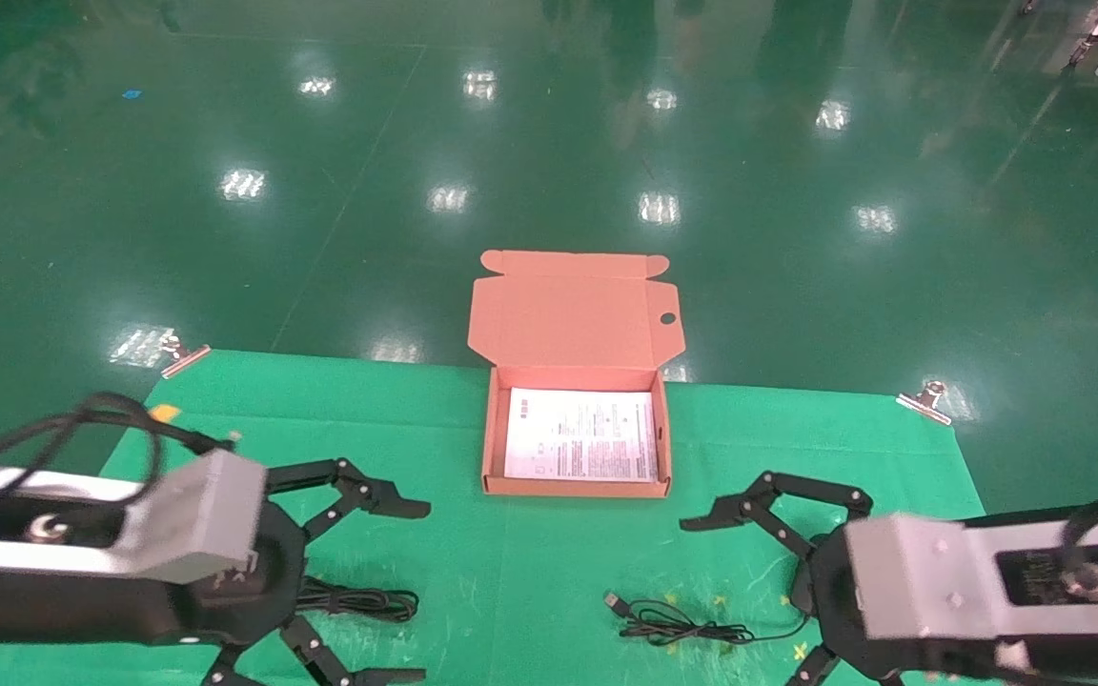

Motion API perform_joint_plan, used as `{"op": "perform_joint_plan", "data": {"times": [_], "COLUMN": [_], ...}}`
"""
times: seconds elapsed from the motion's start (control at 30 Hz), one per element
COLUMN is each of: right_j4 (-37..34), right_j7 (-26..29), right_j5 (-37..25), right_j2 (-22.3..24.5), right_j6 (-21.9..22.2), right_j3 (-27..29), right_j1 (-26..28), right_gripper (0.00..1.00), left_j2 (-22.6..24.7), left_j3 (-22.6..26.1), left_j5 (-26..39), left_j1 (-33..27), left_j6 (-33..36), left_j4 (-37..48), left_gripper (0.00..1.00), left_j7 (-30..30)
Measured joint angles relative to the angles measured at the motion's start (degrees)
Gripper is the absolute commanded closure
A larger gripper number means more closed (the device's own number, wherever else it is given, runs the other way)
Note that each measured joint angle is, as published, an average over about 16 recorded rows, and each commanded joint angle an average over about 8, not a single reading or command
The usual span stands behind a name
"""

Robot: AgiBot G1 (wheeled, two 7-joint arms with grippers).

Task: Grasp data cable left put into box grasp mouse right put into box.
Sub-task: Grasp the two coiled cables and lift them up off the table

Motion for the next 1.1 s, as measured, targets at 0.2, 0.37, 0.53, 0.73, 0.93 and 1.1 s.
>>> {"op": "perform_joint_plan", "data": {"times": [0.2,0.37,0.53,0.73,0.93,1.1], "right_j4": [0.2,0.1,-0.2,-1.2,-3.4,-6.0], "right_j7": [-2.8,-4.5,-5.2,-5.0,-4.5,-4.4], "right_j5": [-10.2,-18.0,-25.0,-31.6,-35.5,-36.8], "right_j2": [-2.5,-4.9,-7.2,-9.7,-11.6,-12.8], "right_j6": [-0.1,1.0,3.0,6.3,10.2,13.4], "right_j3": [-6.5,-11.5,-15.2,-17.9,-19.2,-19.5], "right_j1": [4.9,7.2,7.5,6.3,4.0,2.0], "right_gripper": [0.0,0.0,0.0,0.0,0.0,0.0], "left_j2": [2.5,4.4,6.2,8.4,10.3,11.7], "left_j3": [4.5,7.8,10.7,13.3,14.7,15.4], "left_j5": [10.6,19.1,26.8,34.6,39.9,42.7], "left_j1": [-3.8,-5.6,-6.0,-5.1,-3.7,-2.7], "left_j6": [-0.1,-1.1,-3.0,-6.5,-10.2,-12.7], "left_j4": [-0.3,-0.4,-0.4,0.4,3.0,6.2], "left_gripper": [0.0,0.0,0.0,0.0,0.0,0.0], "left_j7": [0.1,0.6,1.1,1.1,0.0,-1.0]}}
